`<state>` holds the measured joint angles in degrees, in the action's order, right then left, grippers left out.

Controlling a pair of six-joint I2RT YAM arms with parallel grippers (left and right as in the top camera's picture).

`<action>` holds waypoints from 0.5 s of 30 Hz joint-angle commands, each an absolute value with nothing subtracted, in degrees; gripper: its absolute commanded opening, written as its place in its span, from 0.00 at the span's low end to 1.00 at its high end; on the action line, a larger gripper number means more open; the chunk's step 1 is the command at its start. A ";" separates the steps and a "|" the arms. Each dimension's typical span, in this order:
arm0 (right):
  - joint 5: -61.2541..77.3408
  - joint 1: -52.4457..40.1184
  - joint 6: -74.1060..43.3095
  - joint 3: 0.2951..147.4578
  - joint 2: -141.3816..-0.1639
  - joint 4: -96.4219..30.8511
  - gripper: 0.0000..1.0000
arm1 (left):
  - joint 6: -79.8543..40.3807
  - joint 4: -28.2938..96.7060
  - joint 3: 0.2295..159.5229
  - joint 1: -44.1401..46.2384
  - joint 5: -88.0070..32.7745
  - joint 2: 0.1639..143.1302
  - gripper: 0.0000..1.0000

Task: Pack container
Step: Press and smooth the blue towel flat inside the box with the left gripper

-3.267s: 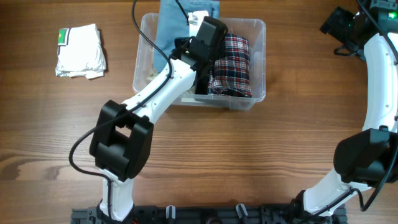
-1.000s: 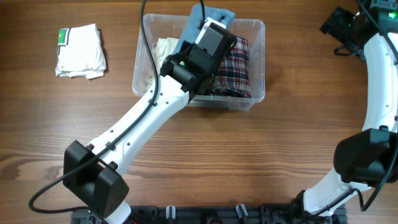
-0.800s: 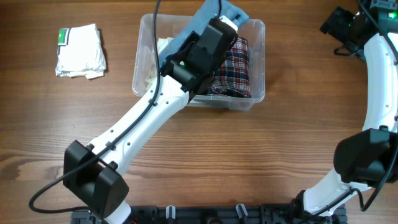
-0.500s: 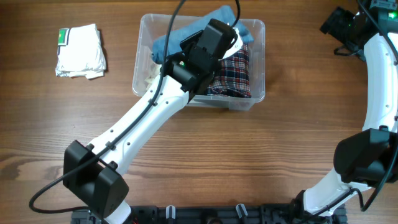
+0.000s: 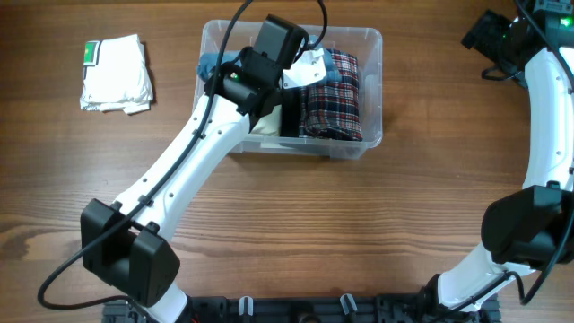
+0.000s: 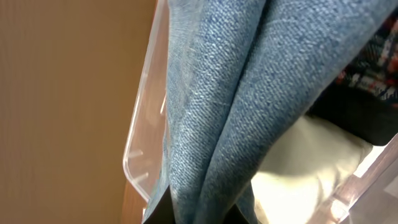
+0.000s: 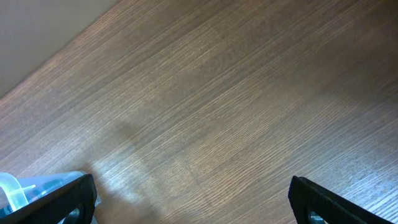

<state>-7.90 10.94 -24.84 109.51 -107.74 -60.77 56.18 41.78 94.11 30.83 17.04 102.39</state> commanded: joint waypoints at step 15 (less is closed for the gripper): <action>-7.64 10.70 -25.61 109.12 -108.44 -60.60 1.00 | 65.80 39.68 94.94 26.76 12.21 105.67 0.16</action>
<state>-7.92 10.94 -24.84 109.51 -107.74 -60.77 64.88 40.73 94.11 27.27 11.90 105.97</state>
